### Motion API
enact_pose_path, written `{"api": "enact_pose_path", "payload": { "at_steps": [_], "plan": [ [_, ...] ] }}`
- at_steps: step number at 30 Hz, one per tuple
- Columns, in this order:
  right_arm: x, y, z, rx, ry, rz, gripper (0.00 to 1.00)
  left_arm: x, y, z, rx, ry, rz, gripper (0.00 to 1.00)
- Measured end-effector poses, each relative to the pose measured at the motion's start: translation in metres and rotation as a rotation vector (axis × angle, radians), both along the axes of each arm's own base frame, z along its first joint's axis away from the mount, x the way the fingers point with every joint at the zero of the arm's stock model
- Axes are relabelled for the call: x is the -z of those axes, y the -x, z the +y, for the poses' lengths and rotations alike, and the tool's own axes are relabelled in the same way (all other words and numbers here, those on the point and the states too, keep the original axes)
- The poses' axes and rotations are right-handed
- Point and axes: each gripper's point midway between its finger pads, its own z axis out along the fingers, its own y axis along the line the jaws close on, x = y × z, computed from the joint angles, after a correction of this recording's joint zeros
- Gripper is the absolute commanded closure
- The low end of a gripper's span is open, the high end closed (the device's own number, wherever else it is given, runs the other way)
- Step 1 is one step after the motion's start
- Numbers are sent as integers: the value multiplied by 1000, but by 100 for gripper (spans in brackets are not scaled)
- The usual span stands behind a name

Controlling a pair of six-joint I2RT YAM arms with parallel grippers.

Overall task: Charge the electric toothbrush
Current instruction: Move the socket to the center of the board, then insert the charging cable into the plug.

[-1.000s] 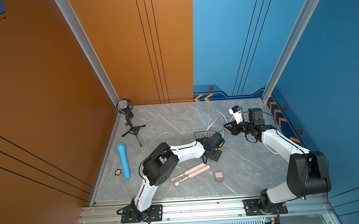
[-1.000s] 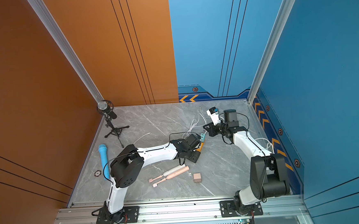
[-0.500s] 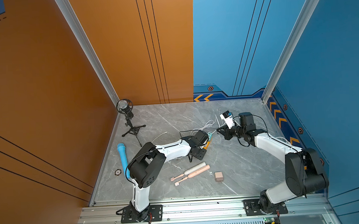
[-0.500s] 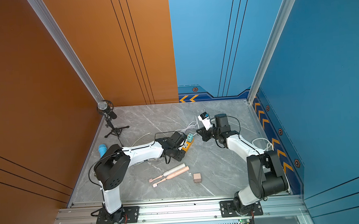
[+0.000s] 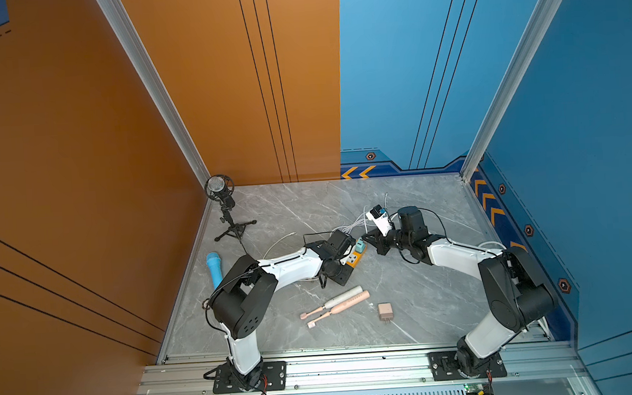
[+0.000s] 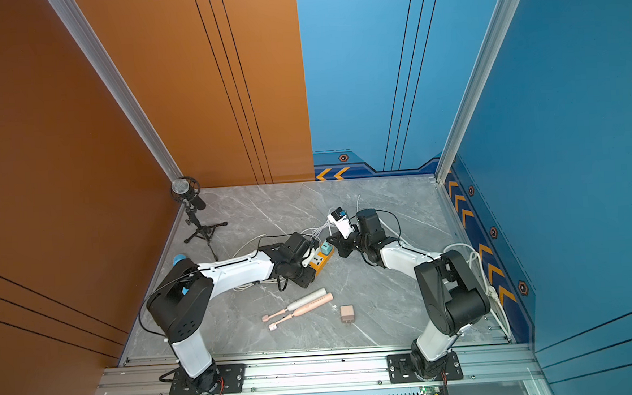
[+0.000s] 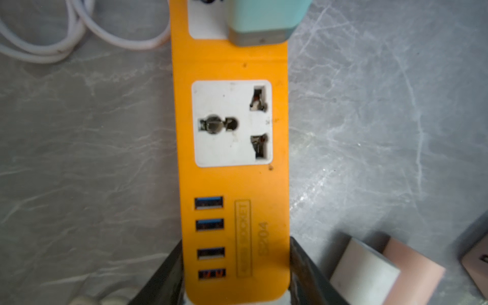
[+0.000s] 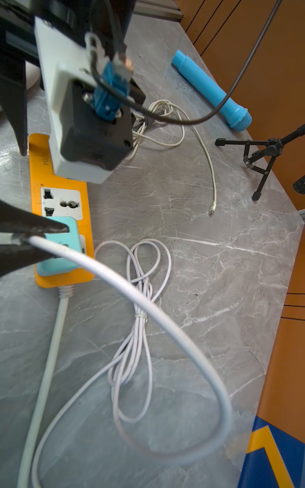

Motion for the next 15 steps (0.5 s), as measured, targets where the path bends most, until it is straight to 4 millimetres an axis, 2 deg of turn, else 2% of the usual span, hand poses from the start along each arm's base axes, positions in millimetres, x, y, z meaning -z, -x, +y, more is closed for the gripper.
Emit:
{"api": "enact_pose_path", "payload": {
  "at_steps": [2, 8, 15],
  "plan": [
    [1, -3, 2, -4, 1, -2, 100, -10, 2, 5, -12, 15, -11, 32],
    [-1, -5, 15, -45, 12, -29, 100, -43, 4, 15, -60, 81, -60, 30],
    [4, -3, 15, -66, 36, -28, 100, -46, 4, 25, -120, 98, -51, 30]
  ]
}}
